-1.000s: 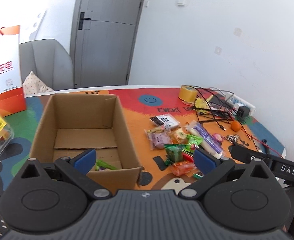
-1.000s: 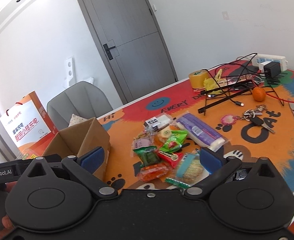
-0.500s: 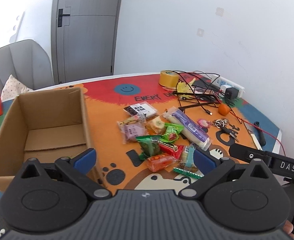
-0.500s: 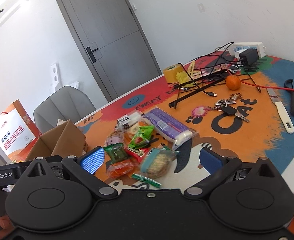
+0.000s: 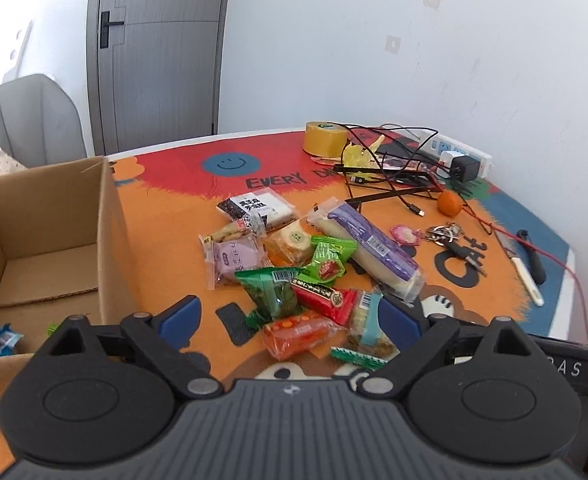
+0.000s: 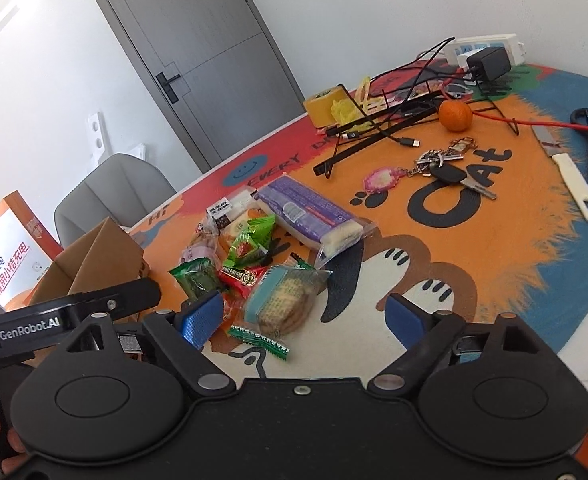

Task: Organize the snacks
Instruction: 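Move both tools back to the snack pile, then grasp the red-orange snack bar with the left tool while the right tool grasps the teal-labelled cake packet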

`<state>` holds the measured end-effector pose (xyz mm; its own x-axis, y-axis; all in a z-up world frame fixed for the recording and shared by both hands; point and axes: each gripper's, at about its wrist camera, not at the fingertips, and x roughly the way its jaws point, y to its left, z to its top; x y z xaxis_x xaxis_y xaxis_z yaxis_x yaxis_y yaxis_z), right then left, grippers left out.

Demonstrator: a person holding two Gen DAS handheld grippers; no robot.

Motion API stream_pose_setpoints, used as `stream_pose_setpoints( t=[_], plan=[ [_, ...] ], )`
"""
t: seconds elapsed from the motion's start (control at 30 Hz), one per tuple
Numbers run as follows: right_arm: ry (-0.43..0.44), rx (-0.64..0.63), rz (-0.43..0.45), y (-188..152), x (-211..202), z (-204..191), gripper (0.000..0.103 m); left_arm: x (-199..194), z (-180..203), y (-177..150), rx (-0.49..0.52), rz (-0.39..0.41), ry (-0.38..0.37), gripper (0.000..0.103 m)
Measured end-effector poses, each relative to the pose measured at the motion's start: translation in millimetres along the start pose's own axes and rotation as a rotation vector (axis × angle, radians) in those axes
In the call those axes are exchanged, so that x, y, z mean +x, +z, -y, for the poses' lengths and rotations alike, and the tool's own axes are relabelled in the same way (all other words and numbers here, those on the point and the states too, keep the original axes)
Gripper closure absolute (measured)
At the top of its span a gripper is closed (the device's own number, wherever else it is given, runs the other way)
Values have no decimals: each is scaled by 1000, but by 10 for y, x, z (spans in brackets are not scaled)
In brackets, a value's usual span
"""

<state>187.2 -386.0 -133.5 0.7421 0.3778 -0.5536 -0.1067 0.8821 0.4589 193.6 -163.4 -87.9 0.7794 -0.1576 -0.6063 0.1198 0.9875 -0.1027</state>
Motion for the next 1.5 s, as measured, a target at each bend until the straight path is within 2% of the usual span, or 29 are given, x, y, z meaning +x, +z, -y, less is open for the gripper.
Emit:
stream_pose_setpoints(
  t=[0.1, 0.17, 0.23, 0.33, 0.43, 0.57, 0.73, 0.87, 0.97, 1.03, 1.1, 1.13, 1.23, 1.33, 1.5],
  plan=[
    [-6, 1, -7, 19, 75, 1, 18, 34, 11, 16, -6, 13, -4, 9],
    [-6, 7, -9, 36, 110, 24, 18, 48, 16, 33, -12, 13, -13, 13],
    [-10, 12, -9, 52, 131, 51, 18, 52, 14, 52, -37, 0, -38, 23],
    [-15, 20, -7, 77, 143, 93, 18, 84, 49, 68, -36, 8, -69, 23],
    [-17, 32, -5, 98, 153, 134, 18, 249, 36, 50, -53, -32, -48, 29],
    [-18, 35, -9, 113, 168, 168, 18, 422, 23, -11, -63, -78, -54, 30],
    [-17, 35, -19, 109, 225, 166, 18, 568, 9, -63, -62, -109, -41, 41],
    [-13, 29, -29, 93, 269, 132, 18, 586, -29, -84, -62, -104, -41, 43],
    [-13, 23, -40, 84, 313, 92, 18, 557, -28, -94, -44, -101, -40, 48],
    [-12, 17, -43, 81, 340, 53, 18, 534, -37, -101, -31, -100, -35, 55],
    [-8, 10, -47, 83, 368, 14, 18, 511, -74, -104, -37, -106, -41, 57],
    [-9, 5, -50, 81, 384, -8, 18, 511, -90, -107, -38, -120, -34, 67],
    [-17, -12, -57, 76, 430, -74, 18, 537, -164, -157, -51, -165, -55, 69],
    [-26, -21, -66, 74, 486, -124, 18, 513, -185, -192, -46, -161, -55, 73],
    [-39, -45, -78, 61, 573, -218, 18, 478, -223, -167, -68, -155, -59, 71]
  ],
)
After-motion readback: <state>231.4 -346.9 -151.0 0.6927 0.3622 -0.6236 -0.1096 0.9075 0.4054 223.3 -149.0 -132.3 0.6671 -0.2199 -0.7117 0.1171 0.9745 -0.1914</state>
